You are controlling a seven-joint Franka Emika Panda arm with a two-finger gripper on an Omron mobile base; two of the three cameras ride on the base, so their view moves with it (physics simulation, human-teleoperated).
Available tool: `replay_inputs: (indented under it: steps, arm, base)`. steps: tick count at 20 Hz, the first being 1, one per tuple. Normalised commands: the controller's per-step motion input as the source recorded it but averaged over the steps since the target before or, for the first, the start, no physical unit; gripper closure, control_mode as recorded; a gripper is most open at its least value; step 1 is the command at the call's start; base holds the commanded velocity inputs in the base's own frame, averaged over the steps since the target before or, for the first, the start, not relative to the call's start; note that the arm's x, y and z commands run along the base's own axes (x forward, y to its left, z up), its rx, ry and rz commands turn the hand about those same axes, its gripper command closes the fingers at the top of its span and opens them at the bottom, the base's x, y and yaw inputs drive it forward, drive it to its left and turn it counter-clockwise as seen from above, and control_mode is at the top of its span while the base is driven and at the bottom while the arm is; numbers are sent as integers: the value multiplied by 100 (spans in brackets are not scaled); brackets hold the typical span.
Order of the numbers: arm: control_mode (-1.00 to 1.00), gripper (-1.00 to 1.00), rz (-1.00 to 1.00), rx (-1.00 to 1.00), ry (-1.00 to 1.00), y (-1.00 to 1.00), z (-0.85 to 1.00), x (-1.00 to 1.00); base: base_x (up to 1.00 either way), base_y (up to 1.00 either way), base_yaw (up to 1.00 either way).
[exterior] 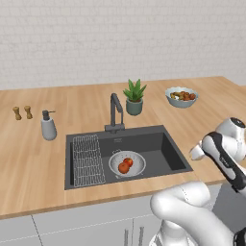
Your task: Put the colander in the sink, put the apple, orange, peach in the colander, and turn on the sink faucet and pour water over the colander.
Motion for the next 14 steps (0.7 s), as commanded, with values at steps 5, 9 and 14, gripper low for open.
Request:
replay_inputs:
  steps: [5, 9, 14]
  arm:
    - [-100, 100, 51, 5, 0, 37, 18, 5]
    - [-100, 100, 40, 1, 0, 58, -2, 47]
    - [-100, 100, 22, 0, 0, 61, -23, 56]
  base:
    - [0, 0, 0]
    - [0, 0, 0]
    - [0, 0, 0]
